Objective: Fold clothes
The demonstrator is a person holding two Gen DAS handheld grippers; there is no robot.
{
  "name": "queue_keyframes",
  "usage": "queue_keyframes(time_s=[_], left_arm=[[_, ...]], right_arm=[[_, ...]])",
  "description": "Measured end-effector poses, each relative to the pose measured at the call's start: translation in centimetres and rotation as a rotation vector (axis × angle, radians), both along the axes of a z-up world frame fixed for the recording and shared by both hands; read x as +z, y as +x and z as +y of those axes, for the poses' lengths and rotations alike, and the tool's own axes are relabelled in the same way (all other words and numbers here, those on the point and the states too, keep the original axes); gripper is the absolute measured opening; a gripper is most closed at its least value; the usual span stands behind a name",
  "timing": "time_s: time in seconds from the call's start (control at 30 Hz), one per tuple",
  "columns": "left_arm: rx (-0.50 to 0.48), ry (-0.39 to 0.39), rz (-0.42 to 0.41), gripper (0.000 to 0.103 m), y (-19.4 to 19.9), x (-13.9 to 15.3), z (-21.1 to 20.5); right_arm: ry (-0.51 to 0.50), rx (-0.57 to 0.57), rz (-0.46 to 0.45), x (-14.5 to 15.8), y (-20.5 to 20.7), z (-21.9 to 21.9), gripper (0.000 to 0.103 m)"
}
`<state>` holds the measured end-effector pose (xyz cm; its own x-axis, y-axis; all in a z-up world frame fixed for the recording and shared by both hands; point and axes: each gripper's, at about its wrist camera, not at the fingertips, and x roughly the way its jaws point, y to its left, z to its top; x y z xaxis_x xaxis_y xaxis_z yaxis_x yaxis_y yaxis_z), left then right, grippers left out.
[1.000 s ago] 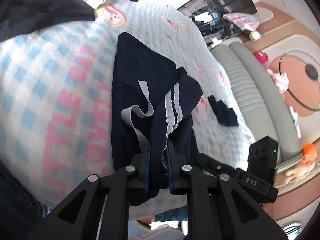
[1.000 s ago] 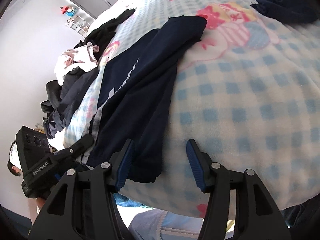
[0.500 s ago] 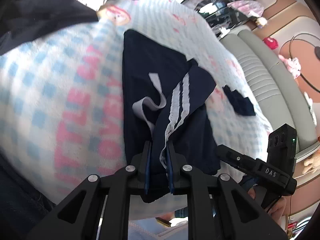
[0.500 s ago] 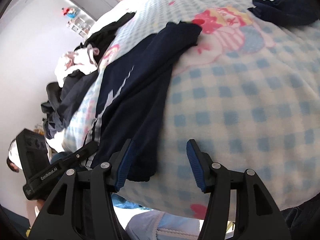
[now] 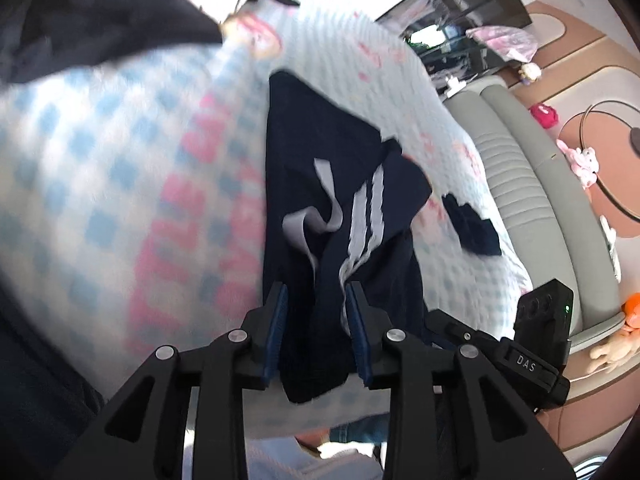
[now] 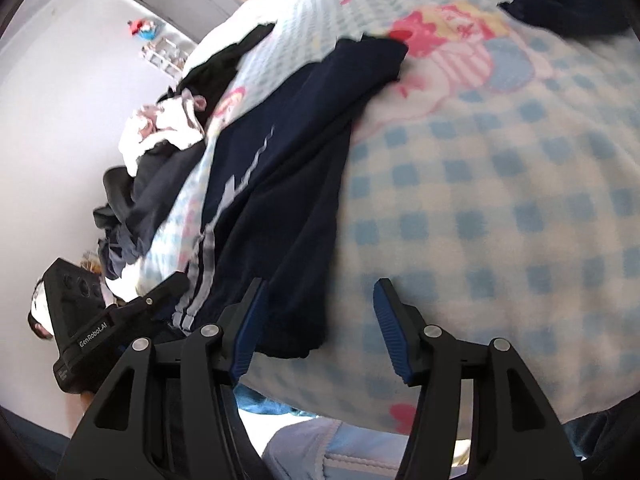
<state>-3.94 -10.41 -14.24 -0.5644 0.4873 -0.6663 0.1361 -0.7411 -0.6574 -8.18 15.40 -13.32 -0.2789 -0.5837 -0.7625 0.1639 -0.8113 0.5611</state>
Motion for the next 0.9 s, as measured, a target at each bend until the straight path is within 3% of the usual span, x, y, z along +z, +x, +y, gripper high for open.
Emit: queue_keyframes(time_s=[0.2, 0.33, 0.43, 0.57, 0.7, 0.8, 0.9], left_arm=[[-0.055, -0.060, 0.017, 0.029, 0.1, 0.3, 1.5], [-0.110, -0.028, -0.026, 0.032, -0.2, -0.5, 2.2], [-0.115, -0.091, 0.007, 0.014, 0.0, 0.2, 2.7], [-0.095, -0.143, 0.082, 0.012, 0.8, 1.9, 2.8], [-0.059, -0.155, 0.003, 0.013, 0.6, 0.7, 2.1], [-0.032, -0.172, -0.026, 0.021, 0.6, 0.3, 1.7], [-0.036, -0.180, -0.019, 0.042, 0.4, 0.4, 1.9]], right_arm=[[0.007, 0.003, 0.006, -0.3, -0.1, -0.6, 0.056], [0.021, 0.023, 0.011, -0.6, -0.2, -1.9, 0.063], [0.060, 0.038, 0.015, -1.2, -0.2, -2.6, 0.063], [0.053, 0.033, 0.028, -0.6, 0.0, -2.3, 0.063], [0.051, 0.039, 0.031, -0.4, 0.0, -2.2, 0.063], [0.062, 0.032, 0.034, -0.6, 0.1, -2.4, 0.063], [0.052, 0.022, 0.037, -0.4, 0.0, -2.5, 0.071]])
